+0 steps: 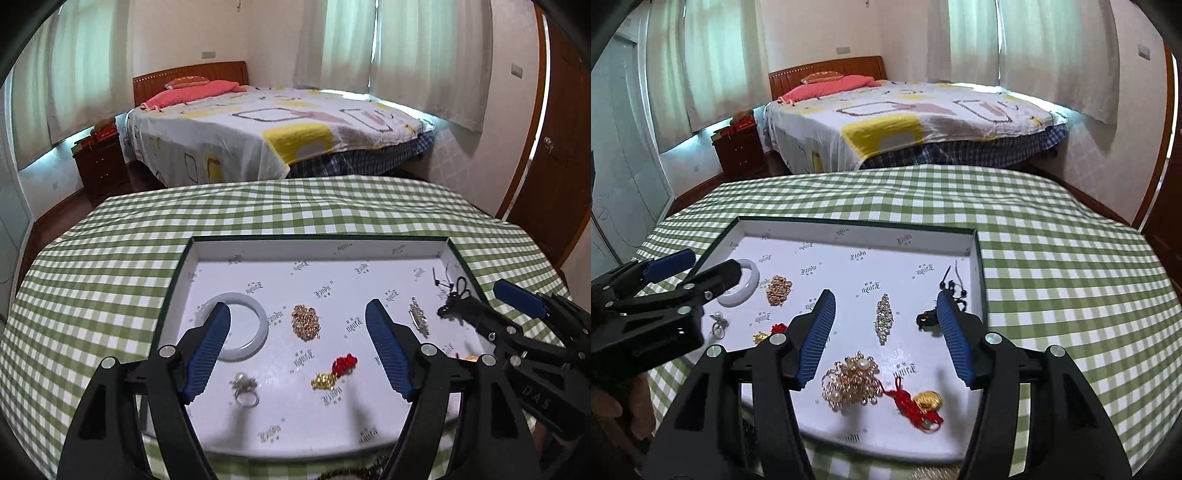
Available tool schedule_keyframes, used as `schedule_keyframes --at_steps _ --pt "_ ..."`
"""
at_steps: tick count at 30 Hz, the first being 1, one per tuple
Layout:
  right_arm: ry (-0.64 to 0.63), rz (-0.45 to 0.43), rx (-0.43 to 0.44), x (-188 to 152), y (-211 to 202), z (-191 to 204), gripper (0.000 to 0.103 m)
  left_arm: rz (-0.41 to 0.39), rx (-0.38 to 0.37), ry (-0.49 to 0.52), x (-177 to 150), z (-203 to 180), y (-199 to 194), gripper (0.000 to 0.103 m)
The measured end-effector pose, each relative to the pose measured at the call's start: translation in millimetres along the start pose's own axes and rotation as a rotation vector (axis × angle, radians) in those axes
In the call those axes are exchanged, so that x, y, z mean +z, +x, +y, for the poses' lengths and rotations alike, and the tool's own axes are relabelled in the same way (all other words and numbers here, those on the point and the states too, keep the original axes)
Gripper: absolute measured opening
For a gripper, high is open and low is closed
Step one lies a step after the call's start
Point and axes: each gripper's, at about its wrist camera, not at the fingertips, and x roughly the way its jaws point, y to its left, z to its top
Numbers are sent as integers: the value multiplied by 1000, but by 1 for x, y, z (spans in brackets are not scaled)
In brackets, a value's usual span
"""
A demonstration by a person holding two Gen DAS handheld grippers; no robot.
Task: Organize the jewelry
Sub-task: 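Lift both open tools out of the tray back over the table, then grasp the dark red bead bracelet with the left tool while the right tool grasps the pearl strand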
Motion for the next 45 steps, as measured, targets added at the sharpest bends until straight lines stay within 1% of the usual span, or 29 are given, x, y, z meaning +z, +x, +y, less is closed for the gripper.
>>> schedule_keyframes --at_steps 6,9,12,19,25,32,38,40,45 --pt "-11 -24 -8 -6 -29 -8 56 -37 7 -20 -11 5 -28 73" --pt "-24 -28 -25 -15 -43 -15 56 -65 8 -40 -20 8 -41 73" --pt "-33 -23 -37 -27 -53 -22 57 -89 15 -52 -30 10 -51 76" --pt "-43 7 -47 -62 -61 -32 59 -117 44 -58 -57 14 -64 76" --pt "-59 49 -39 -86 -57 -38 59 -83 69 -67 -79 20 -65 76" --pt "-23 89 -24 -104 -42 -49 59 -38 74 -54 -103 21 -62 76" --pt "-6 120 -10 -115 -30 -52 59 -9 74 -48 -111 19 -56 76" --pt "-3 118 -6 -116 -29 -52 62 3 70 -51 -112 18 -53 76" --pt "-18 122 -2 -115 -29 -50 62 11 60 -43 -115 13 -52 76"
